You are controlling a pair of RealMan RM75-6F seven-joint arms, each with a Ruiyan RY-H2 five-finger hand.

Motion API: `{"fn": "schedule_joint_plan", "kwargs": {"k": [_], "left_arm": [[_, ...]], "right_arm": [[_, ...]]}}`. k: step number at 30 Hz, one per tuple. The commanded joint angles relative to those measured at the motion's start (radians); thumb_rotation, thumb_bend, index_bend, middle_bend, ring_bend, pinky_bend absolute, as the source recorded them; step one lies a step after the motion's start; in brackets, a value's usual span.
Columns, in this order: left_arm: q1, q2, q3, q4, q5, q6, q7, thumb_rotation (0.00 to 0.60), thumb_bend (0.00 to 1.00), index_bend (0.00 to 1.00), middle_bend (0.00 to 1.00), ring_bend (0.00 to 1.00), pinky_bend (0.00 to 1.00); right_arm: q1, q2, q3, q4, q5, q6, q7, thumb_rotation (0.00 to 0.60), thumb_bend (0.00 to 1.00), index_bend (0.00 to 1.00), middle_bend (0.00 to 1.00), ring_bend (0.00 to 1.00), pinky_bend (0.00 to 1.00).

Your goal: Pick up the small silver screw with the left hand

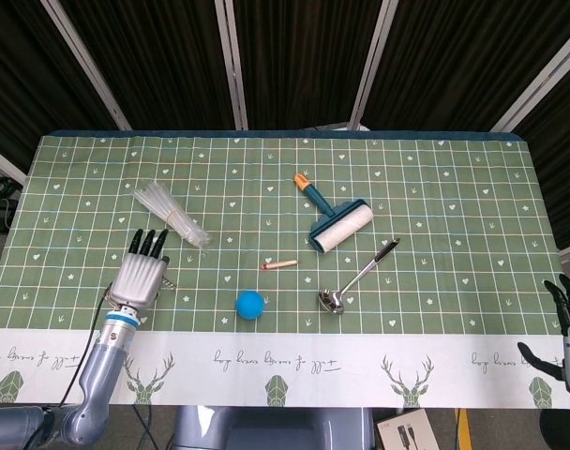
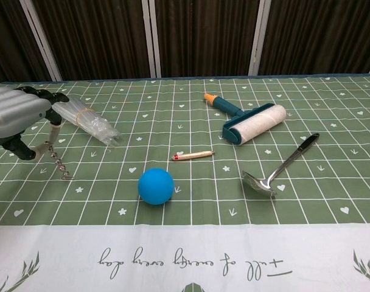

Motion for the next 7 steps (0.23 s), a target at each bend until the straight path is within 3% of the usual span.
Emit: {"fn": "schedule_joint_plan", "kwargs": {"k": [1, 7], "left_arm": [[-0.001, -0.005, -0.002, 0.009, -0.006, -0.003, -0.003, 0.6, 0.45, 0.57, 0.0, 0.0, 0.0], [-0.002, -0.014, -0.001, 0.022, -0.007, -0.004, -0.003, 0.6, 0.45, 0.57, 0.0, 0.0, 0.0]], "right_arm": [[0.0, 0.0, 0.0, 0.0, 0.0, 0.0, 0.0, 0.6, 0.08, 0.07, 0.0, 0.0, 0.09], [-0.002, 0.002, 0.0, 0.0, 0.0, 0.002, 0.003, 0.6, 0.08, 0.07, 0.0, 0.0, 0.09]]}}
